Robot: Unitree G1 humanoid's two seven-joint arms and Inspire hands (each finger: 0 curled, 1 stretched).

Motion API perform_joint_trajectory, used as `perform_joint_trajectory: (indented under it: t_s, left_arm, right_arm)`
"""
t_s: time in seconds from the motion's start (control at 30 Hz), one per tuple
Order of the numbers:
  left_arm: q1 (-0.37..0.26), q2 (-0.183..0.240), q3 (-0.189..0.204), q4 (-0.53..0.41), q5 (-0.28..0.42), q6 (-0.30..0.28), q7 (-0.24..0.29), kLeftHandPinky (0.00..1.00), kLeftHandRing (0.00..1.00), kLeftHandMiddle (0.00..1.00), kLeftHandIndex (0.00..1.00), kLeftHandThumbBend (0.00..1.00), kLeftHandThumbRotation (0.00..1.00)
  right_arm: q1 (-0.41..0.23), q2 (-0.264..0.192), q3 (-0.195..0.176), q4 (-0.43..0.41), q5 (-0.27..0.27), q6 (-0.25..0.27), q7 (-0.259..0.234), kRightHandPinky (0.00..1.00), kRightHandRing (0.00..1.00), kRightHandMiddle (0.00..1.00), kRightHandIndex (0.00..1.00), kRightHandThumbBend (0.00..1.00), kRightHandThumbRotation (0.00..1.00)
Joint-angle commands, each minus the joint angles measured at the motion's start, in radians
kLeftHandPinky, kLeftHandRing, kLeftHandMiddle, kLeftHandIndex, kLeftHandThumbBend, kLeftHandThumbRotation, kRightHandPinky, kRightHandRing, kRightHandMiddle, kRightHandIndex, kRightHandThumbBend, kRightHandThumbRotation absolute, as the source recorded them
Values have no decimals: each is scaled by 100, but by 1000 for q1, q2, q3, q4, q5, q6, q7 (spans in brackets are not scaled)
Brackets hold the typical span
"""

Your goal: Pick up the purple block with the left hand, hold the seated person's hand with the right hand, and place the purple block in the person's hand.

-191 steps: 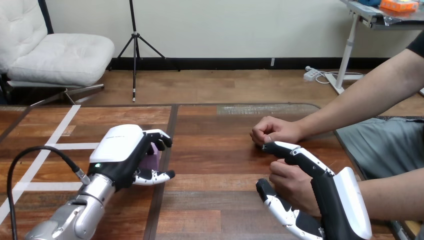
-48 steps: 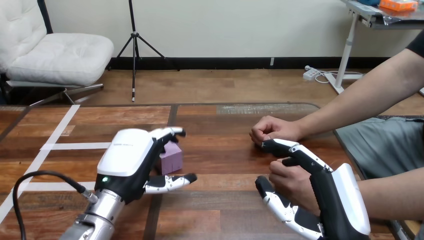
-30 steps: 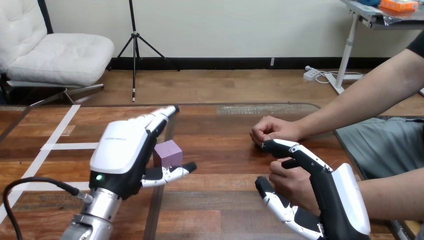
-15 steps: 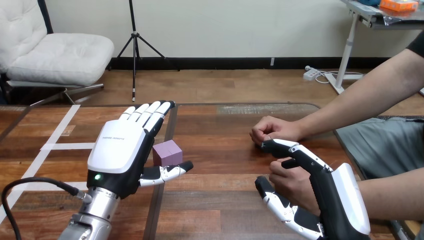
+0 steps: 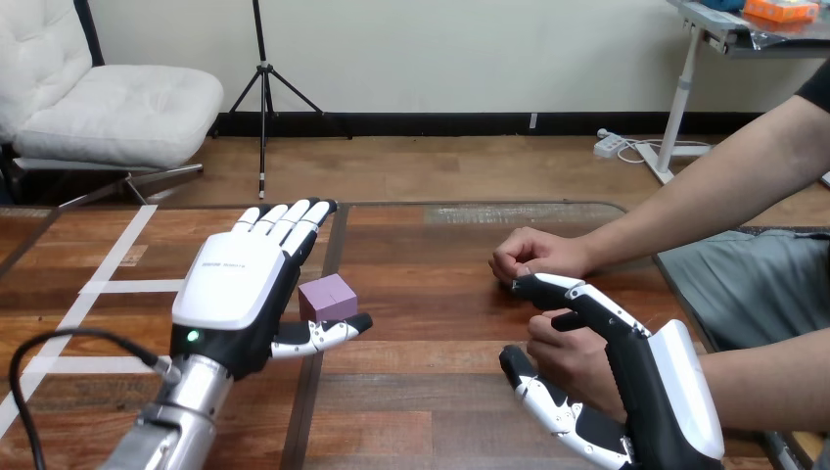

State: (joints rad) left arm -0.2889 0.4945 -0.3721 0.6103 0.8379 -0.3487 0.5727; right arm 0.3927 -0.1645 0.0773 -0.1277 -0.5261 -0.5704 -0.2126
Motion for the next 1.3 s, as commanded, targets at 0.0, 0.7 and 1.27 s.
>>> perform_joint_trajectory:
  t_s: [0.0,0.7,1.27]
  left_arm:
    - [-122,-14,-8,61,5,13,-18,96,92,93,94,72,66]
    - [-297,-102,-37,323,-25,19,-82,92,90,91,90,75,55]
    - [-404,-170,-53,504,-32,23,-43,84,85,87,87,78,47]
  right_arm:
    - [-55,-7,-1,-15,6,0,0,65,74,75,72,46,44]
    - [-55,-8,5,-6,23,-14,8,67,74,75,73,46,43]
    - [-50,-5,7,-9,17,-12,6,69,74,75,73,46,42]
